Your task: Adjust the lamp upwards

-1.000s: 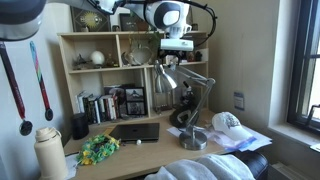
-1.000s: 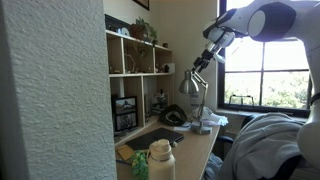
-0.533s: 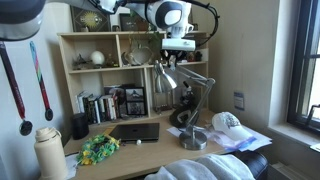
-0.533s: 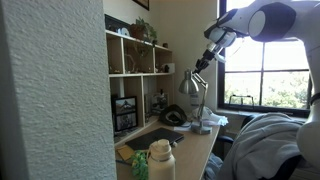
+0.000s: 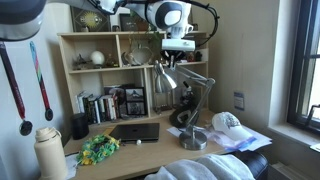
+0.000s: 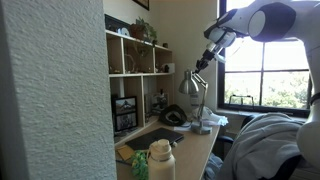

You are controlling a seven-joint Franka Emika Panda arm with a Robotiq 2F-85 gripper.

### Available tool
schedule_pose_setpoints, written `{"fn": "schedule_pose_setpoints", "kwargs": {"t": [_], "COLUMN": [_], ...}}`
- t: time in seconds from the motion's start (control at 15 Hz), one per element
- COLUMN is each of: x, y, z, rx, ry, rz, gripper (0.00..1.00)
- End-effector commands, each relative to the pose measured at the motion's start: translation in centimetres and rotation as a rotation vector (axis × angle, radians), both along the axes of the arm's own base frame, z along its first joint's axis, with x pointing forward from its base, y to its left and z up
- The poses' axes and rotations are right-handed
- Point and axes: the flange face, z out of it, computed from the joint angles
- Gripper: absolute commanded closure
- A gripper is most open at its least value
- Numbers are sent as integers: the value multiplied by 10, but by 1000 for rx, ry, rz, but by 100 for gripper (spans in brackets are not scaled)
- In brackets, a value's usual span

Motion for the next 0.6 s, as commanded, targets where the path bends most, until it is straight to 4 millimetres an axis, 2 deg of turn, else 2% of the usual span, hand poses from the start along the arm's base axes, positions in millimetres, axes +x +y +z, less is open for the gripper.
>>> {"fn": "schedule_pose_setpoints", "kwargs": {"t": [0.0,0.4,0.47,0.53], "x": [-1,5,5,6], "y": [3,15,18,19], "z": [6,4,4,3], "rx": [12,20,20,21], "ry": [-16,-20,-21,-21], "rz": [25,44,48,52], "gripper": [49,5,0,0]}}
